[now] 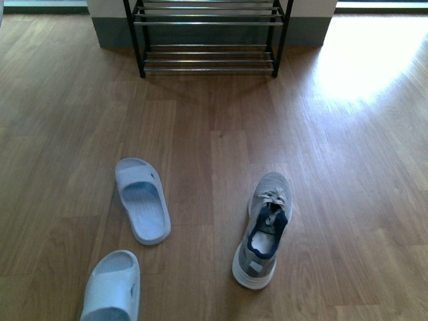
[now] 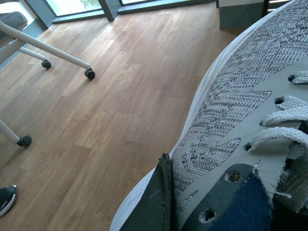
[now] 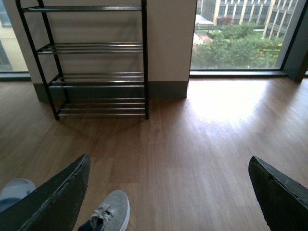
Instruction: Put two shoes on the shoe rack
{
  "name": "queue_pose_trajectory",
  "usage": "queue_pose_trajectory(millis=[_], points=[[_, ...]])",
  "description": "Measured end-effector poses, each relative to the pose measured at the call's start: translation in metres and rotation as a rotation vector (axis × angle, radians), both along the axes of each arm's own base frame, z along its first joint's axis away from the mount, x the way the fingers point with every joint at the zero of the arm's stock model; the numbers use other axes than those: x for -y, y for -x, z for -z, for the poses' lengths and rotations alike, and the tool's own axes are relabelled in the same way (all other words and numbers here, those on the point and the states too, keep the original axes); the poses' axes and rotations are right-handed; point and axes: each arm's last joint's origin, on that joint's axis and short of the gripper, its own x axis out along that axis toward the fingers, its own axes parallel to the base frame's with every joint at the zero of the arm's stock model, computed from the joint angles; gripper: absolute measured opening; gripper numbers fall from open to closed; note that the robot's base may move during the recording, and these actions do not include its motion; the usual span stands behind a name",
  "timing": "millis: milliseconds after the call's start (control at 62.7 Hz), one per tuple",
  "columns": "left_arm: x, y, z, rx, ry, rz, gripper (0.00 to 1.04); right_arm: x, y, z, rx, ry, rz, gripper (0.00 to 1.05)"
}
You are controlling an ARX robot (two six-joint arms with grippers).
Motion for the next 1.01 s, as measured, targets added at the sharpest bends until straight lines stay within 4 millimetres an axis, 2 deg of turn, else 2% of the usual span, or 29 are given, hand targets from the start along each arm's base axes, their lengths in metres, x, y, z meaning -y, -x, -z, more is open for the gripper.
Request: queue_pose_trajectory(millis=[319, 399, 479, 654, 750, 814, 925, 1005], points=[[-0.001, 0.0, 0.0, 0.002, -0.005, -0.012, 0.01, 0.0, 0.0, 0.0, -0.001, 0.0, -0.001, 0.96], [0.0, 0.0, 0.0, 0.001, -0.002, -0.005, 0.01, -0.001, -0.003, 0.004, -0.084, 0.036, -0.167, 0.96], [0.0, 0.0, 0.0, 0.0, -0.001, -0.002, 0.01, -0.006, -0.016, 0.013, -0.168, 0.058, -0.322, 0.96], [0.0, 0.0, 0.0, 0.0, 0.0, -0.002, 0.01, -0.026, -0.065, 0.032, -0.288, 0.122, -0.287, 0.96], [0.0, 0.0, 0.0, 0.0, 0.0, -0.002, 0.01, -0.039, -0.1, 0.053, -0.394, 0.146, -0.276, 0.96], [0.0, 0.0, 0.0, 0.0, -0.001, -0.003, 0.01, -0.047, -0.121, 0.082, -0.543, 0.161, -0.274, 0.96], [0.0, 0.0, 0.0, 0.0, -0.001, -0.002, 0.01, -0.053, -0.14, 0.134, -0.779, 0.149, -0.281, 0.96], [0.0, 0.0, 0.0, 0.0, -0.001, -0.002, 0.01, -0.055, -0.151, 0.16, -0.875, 0.14, -0.269, 0.96]])
